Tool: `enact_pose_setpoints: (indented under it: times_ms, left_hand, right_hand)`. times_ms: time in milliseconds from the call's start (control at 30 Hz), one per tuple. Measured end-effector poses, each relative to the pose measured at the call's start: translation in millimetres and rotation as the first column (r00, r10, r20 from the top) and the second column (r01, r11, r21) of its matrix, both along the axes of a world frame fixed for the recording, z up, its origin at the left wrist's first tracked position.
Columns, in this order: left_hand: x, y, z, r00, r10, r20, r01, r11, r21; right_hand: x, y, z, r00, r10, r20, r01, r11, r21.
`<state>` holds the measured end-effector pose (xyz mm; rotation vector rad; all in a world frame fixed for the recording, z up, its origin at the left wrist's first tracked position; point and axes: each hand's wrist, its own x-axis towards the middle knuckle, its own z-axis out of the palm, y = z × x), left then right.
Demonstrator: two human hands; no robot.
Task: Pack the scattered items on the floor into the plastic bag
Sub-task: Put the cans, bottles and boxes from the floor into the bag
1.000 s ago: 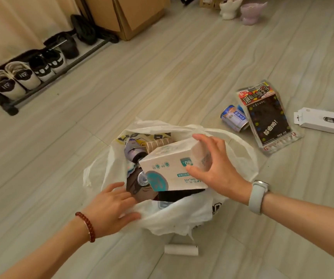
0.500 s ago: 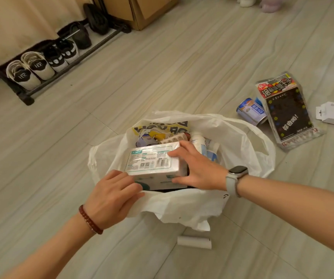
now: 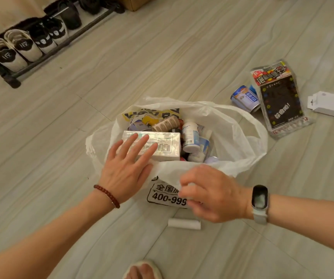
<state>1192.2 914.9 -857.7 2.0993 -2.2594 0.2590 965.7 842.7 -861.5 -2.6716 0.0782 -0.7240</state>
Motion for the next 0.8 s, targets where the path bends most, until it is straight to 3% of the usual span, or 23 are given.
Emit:
enact_pose_setpoints:
  times_ms: [67,167,267,367,500,633,800]
  left_hand:
    - [-11,-4,-9,0.999,0.001,0.051,-0.007,0.994,0.112]
    - [-18,-5,-21,0.997,0.013,0.075,-0.027,0.981,0.191]
    - [-15,-6,-27,0.997,0.004,0.077,-0.018,0.983,0.184]
    - [-14,-3,-29,0.997,0.000,0.079,-0.013,0.987,0.158]
    - [-14,-1,-32,0.997,-0.005,0.082,-0.006,0.991,0.131]
    - [-14,-3,-32,0.997,0.002,0.071,-0.010,0.994,0.113]
    - [-14,-3,-32,0.998,0.010,0.062,-0.016,0.994,0.109]
  right_hand:
    - [-18,25,-23,0.972,0.119,-0.203,-0.133,0.989,-0.057]
    - [-37,44,-63,0.816,0.002,-0.578,-0.078,0.991,-0.106]
    - [-36,53,-89,0.742,-0.121,-0.659,0.081,0.993,-0.091]
    - [-21,67,-113,0.705,-0.128,-0.697,0.079,0.992,-0.102]
    - [-14,75,-110,0.718,-0.096,-0.689,0.125,0.992,-0.007]
    - [-25,63,-71,0.861,0.066,-0.505,0.096,0.953,0.287]
    - [-25,22,-18,0.960,-0.150,-0.236,0.229,0.906,0.356]
